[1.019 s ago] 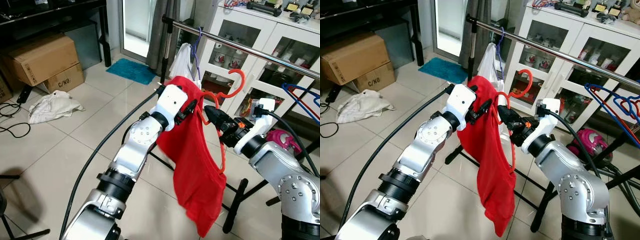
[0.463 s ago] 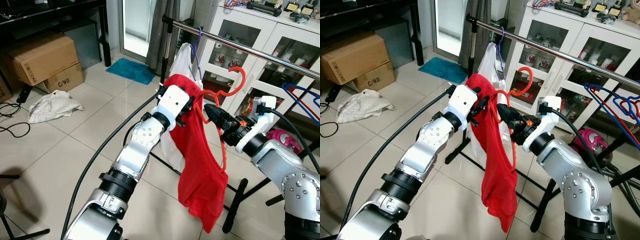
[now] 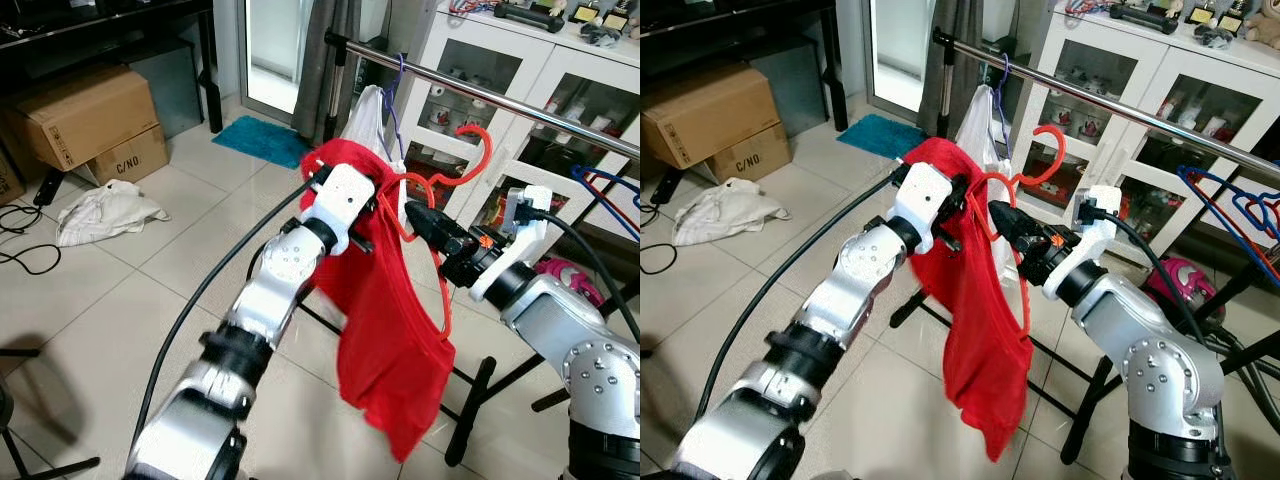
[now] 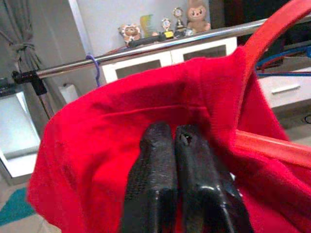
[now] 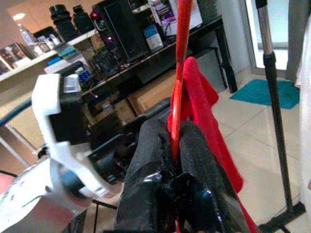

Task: Hang hanger

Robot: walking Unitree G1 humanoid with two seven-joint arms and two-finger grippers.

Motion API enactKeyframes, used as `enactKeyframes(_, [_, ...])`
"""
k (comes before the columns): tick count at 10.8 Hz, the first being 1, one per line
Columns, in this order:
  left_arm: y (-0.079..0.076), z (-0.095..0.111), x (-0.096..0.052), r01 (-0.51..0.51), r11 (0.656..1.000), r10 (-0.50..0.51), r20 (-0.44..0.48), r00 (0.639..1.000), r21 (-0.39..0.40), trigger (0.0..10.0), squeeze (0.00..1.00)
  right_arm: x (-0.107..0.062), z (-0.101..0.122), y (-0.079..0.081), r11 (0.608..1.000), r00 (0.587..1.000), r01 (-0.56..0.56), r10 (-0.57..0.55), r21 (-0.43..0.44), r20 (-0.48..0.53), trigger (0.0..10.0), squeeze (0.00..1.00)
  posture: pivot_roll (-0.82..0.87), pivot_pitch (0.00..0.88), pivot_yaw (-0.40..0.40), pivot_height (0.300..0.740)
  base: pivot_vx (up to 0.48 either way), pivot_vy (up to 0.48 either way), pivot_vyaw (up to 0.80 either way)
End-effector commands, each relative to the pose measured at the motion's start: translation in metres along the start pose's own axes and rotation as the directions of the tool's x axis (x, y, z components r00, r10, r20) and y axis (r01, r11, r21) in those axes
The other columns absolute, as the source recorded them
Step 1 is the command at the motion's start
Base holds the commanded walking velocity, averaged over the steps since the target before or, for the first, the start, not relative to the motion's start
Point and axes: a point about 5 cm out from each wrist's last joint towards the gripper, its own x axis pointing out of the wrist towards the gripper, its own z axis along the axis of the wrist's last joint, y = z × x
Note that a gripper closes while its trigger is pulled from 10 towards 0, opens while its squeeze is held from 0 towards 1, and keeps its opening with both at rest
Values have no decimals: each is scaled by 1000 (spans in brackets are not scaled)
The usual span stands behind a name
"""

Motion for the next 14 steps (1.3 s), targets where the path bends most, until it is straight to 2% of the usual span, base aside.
enactKeyframes(1, [-2, 8, 5, 26, 1000, -26, 31, 999, 2, 0, 0, -2, 10, 4, 999, 999, -20, 21, -24, 26, 0, 0, -60, 0, -109, 740, 0, 0, 0])
enactKeyframes(2, [-8, 12, 5, 61, 998, -61, 58, 996, 3, 7294, 0, -3, 9, 3, 1000, 1000, -12, 13, -28, 23, 0, 0, -63, 0, -104, 740, 0, 0, 0])
enactKeyframes(3, [-15, 16, 1, 61, 998, -61, 86, 994, 0, 10000, 0, -4, 9, 2, 999, 1000, 0, 1, -33, 22, 0, 0, -63, 0, -104, 740, 0, 0, 0])
enactKeyframes(4, [-22, 19, -5, 79, 997, -77, 114, 991, -21, 10000, 1000, -5, 8, 1, 999, 1000, 11, -11, -37, 18, 0, 0, -71, 0, -95, 740, 0, 0, 0])
enactKeyframes(7, [-33, 30, -19, 63, 993, -46, 174, 984, -96, 10000, 1000, -5, 7, 0, 999, 1000, 5, -5, -43, -2, 0, 0, -69, 0, -98, 740, 0, 0, 0])
enactKeyframes(10, [-38, 32, -21, 104, 991, -90, 163, 983, -83, 10000, 1000, -2, 6, 0, 998, 999, -1, -1, -70, -34, 0, 0, -66, 0, -104, 740, 0, 0, 0])
enactKeyframes(11, [-30, 14, -25, 69, 997, -67, 45, 997, -34, 10000, 1000, 4, 1, -2, 992, 996, 31, -40, -125, -75, 0, 0, -69, 0, -99, 740, 0, 0, 0])
enactKeyframes(13, [-12, -3, -33, -31, 997, 30, -19, 999, -68, 10000, 1000, 18, 1, 1, 990, 997, 40, -48, -135, -62, 0, 0, -67, 0, -94, 740, 0, 0, 0])
enactKeyframes(14, [1, -8, -43, -74, 990, 72, -21, 997, -123, 10000, 1000, 27, 3, 7, 994, 999, 25, -29, -108, -35, 0, 0, -52, 0, -102, 740, 0, 0, 0])
